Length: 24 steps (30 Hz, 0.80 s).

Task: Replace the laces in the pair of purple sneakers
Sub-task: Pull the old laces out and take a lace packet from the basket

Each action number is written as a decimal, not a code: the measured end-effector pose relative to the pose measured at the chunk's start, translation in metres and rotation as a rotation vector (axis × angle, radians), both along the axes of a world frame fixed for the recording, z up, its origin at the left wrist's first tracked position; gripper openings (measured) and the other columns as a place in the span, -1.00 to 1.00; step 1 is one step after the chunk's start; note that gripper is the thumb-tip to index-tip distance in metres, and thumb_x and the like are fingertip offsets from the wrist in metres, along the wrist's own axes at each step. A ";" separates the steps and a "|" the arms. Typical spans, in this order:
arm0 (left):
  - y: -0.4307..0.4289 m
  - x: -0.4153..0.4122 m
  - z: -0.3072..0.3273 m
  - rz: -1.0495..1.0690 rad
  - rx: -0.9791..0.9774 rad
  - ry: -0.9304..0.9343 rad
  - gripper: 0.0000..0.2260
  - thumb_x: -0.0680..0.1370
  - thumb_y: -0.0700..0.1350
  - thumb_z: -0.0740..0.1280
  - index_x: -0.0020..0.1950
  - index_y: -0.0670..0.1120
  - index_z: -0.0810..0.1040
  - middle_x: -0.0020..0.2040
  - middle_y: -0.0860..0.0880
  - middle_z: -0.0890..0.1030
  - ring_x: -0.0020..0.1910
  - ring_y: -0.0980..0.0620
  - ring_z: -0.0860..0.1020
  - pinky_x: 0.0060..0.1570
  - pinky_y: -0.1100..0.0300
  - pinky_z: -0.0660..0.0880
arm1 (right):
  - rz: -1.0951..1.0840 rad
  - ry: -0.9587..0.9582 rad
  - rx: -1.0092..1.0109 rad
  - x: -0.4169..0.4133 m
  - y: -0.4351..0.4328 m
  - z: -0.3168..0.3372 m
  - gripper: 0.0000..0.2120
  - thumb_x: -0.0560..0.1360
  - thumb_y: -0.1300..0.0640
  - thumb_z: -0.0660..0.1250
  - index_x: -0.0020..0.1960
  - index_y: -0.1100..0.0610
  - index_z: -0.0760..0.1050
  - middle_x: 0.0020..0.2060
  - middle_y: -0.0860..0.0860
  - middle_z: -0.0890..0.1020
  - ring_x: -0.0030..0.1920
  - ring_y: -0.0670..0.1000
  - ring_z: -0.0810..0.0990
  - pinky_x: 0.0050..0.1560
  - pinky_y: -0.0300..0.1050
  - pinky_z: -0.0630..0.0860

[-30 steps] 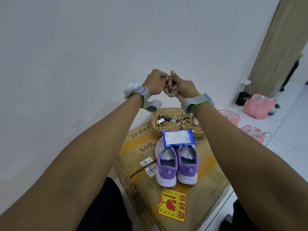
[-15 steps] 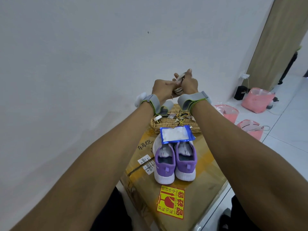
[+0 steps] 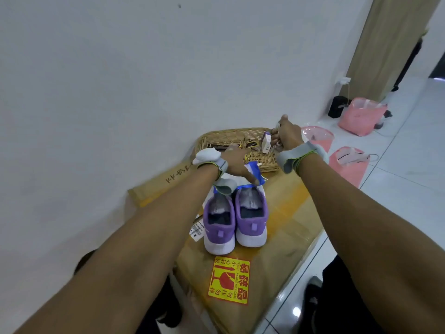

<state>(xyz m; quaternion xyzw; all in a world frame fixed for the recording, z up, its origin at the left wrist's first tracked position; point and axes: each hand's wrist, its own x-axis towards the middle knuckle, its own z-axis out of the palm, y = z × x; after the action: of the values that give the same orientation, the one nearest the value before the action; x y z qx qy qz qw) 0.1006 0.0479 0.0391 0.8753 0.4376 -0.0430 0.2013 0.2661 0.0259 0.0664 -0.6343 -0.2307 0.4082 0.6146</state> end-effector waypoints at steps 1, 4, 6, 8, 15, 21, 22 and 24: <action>0.001 0.006 -0.011 -0.019 0.011 0.041 0.05 0.35 0.25 0.55 0.63 -0.10 0.06 0.61 -0.10 0.19 0.55 -0.15 0.23 0.46 0.02 0.26 | 0.049 -0.052 -0.040 0.002 -0.004 -0.008 -0.54 0.62 -0.06 0.06 -0.36 0.16 0.32 -0.54 0.06 0.38 -0.68 -0.05 0.26 -0.56 -0.38 0.19; 0.002 0.016 -0.034 -0.017 0.040 0.060 -0.11 0.34 0.16 0.59 0.52 -0.17 0.30 0.46 -0.17 0.43 0.39 -0.18 0.43 0.27 0.05 0.41 | 0.186 -0.063 -0.092 0.001 -0.012 -0.029 -0.57 0.61 -0.09 0.08 -0.32 0.16 0.32 -0.59 0.01 0.35 -0.70 -0.07 0.19 -0.57 -0.42 0.15; 0.005 0.017 -0.048 0.010 0.053 0.034 -0.17 0.34 0.09 0.61 0.48 -0.18 0.35 0.39 -0.18 0.47 0.33 -0.20 0.47 0.22 0.04 0.44 | 0.219 -0.050 -0.133 0.002 -0.014 -0.041 -0.57 0.60 -0.12 0.03 -0.23 0.18 0.39 -0.52 0.04 0.38 -0.68 -0.06 0.18 -0.57 -0.40 0.14; 0.009 0.016 -0.055 0.030 0.084 -0.021 -0.21 0.30 0.08 0.62 0.42 -0.18 0.40 0.32 -0.19 0.51 0.26 -0.22 0.50 0.15 0.02 0.47 | 0.213 -0.079 -0.145 0.005 -0.014 -0.050 -0.50 0.61 -0.14 -0.08 -0.23 0.16 0.43 -0.51 0.04 0.42 -0.66 -0.07 0.21 -0.60 -0.40 0.16; 0.017 -0.005 -0.037 0.093 0.134 -0.321 -0.26 0.28 -0.08 0.60 0.39 -0.15 0.39 0.30 -0.13 0.46 0.19 -0.14 0.50 0.10 0.11 0.45 | 0.312 -0.318 -0.229 -0.016 -0.007 -0.042 -0.43 0.52 -0.27 -0.11 -0.29 0.15 0.38 -0.41 0.16 0.45 -0.60 0.00 0.30 -0.51 -0.27 0.22; 0.008 -0.023 -0.013 0.159 0.056 -0.422 -0.52 0.24 -0.05 0.53 0.05 -0.11 0.41 -0.12 0.01 0.50 -0.23 0.00 0.46 -0.35 0.18 0.29 | 0.544 -0.793 -0.170 -0.045 0.001 -0.016 -0.78 0.62 0.22 0.16 0.08 0.36 0.49 -0.01 0.33 0.59 -0.06 0.25 0.58 -0.17 0.01 0.30; 0.008 -0.028 -0.009 0.163 0.068 -0.453 -0.53 0.19 0.01 0.50 -0.03 -0.10 0.41 -0.21 0.03 0.49 -0.27 -0.01 0.45 -0.38 0.18 0.27 | 0.584 -0.871 -0.194 -0.047 0.001 -0.010 -0.78 0.60 0.24 0.19 0.13 0.35 0.50 0.04 0.30 0.59 -0.02 0.23 0.56 -0.14 -0.02 0.27; 0.007 -0.036 -0.002 0.185 0.095 -0.478 -0.54 0.18 0.01 0.49 -0.05 -0.11 0.41 -0.23 0.02 0.49 -0.29 -0.02 0.45 -0.37 0.15 0.30 | 0.640 -0.844 -0.254 -0.056 -0.004 0.000 -0.82 0.60 0.19 0.20 0.08 0.23 0.54 -0.03 0.20 0.60 -0.08 0.14 0.55 -0.14 -0.09 0.37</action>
<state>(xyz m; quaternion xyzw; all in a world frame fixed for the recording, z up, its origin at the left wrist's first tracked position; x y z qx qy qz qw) 0.0645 0.0553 0.0372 0.8252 0.4574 0.2043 0.2609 0.2097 0.0218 0.0665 -0.7105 -0.5877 0.3095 0.2323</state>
